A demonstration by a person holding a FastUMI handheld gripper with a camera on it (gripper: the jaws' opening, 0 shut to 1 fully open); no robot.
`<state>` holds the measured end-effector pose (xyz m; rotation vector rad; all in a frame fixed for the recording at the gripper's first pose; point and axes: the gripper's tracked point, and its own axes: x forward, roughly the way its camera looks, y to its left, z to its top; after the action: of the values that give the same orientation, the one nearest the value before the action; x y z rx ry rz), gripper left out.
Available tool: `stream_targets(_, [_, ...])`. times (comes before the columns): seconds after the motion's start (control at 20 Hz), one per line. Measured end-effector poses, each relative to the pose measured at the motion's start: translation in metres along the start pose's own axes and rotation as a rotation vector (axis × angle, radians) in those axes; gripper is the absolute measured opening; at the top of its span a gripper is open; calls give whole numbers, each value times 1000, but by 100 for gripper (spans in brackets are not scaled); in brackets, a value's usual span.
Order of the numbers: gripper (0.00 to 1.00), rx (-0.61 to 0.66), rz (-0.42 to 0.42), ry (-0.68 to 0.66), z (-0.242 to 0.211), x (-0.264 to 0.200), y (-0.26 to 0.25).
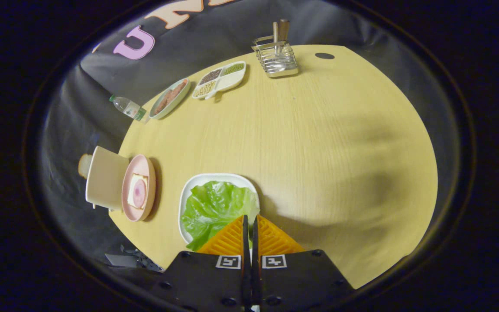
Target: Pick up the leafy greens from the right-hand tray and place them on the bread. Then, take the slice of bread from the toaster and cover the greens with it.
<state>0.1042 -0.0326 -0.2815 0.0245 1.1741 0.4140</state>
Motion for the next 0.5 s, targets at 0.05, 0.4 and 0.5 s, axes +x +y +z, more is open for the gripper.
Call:
stream_targets(0.05, [4,11,11,-6,1,-3,4])
stream_targets(0.4, [4,144,115,-62,18,-35,41])
stream_targets(0.5, [4,174,136,-85,25,-44,50])
